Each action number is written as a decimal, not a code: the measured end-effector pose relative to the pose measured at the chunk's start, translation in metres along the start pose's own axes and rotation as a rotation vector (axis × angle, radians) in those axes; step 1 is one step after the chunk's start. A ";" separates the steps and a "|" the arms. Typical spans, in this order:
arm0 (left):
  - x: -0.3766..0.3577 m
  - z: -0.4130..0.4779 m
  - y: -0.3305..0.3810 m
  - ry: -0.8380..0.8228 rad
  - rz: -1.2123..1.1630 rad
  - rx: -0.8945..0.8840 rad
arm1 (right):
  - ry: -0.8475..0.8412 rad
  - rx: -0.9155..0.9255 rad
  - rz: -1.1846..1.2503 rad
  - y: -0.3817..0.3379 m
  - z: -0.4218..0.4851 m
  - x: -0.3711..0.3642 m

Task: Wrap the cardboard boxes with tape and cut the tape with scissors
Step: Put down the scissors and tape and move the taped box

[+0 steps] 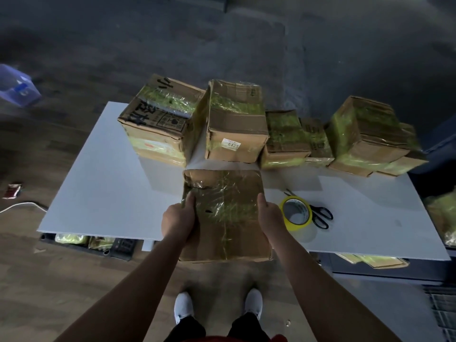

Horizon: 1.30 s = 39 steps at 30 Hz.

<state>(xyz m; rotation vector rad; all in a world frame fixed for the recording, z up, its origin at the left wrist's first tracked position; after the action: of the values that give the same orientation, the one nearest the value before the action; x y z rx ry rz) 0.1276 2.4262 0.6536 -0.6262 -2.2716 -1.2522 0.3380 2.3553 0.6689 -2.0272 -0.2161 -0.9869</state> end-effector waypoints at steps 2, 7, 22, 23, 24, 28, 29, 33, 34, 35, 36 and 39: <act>0.001 -0.006 0.000 0.051 -0.001 -0.056 | 0.018 -0.006 -0.048 -0.005 0.000 0.003; 0.003 -0.009 -0.005 -0.086 -0.335 -0.036 | 0.155 0.108 -0.088 -0.016 -0.002 0.024; 0.063 0.004 -0.007 -0.363 -0.803 0.151 | -0.086 0.121 0.039 -0.076 -0.001 0.025; 0.065 0.006 -0.007 -0.302 -0.795 0.177 | -0.102 0.139 0.052 -0.082 -0.002 0.022; 0.068 0.009 -0.006 -0.249 -0.781 0.195 | -0.107 0.154 0.057 -0.086 -0.004 0.019; 0.080 0.015 -0.002 -0.166 -0.773 0.204 | -0.083 0.193 0.045 -0.100 -0.005 0.020; 0.082 0.016 -0.001 -0.162 -0.778 0.207 | -0.074 0.196 0.042 -0.102 -0.005 0.022; 0.087 0.019 0.010 -0.142 -0.777 0.173 | -0.102 0.175 0.054 -0.109 -0.002 0.030; 0.087 0.020 0.013 -0.139 -0.762 0.153 | -0.109 0.165 0.065 -0.111 0.000 0.034; 0.087 0.021 0.016 -0.131 -0.755 0.137 | -0.113 0.158 0.081 -0.114 0.002 0.039; 0.088 0.023 0.019 -0.124 -0.748 0.119 | -0.114 0.159 0.106 -0.117 0.003 0.044; 0.091 0.027 0.032 -0.100 -0.747 0.109 | -0.124 0.191 0.205 -0.130 0.009 0.057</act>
<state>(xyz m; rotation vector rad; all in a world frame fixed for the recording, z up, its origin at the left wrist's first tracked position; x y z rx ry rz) 0.0702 2.4794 0.7152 0.2474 -2.7469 -1.4055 0.3201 2.4321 0.7874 -1.8934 -0.1587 -0.6881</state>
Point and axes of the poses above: each hand's wrist, its own z-axis towards the middle knuckle, its own x-axis out of the back of the hand, y = z × x, the point moved 1 cm from there along z, towards the middle knuckle, and after that the axes turned 3 degrees about -z, right-handed, at the moved point
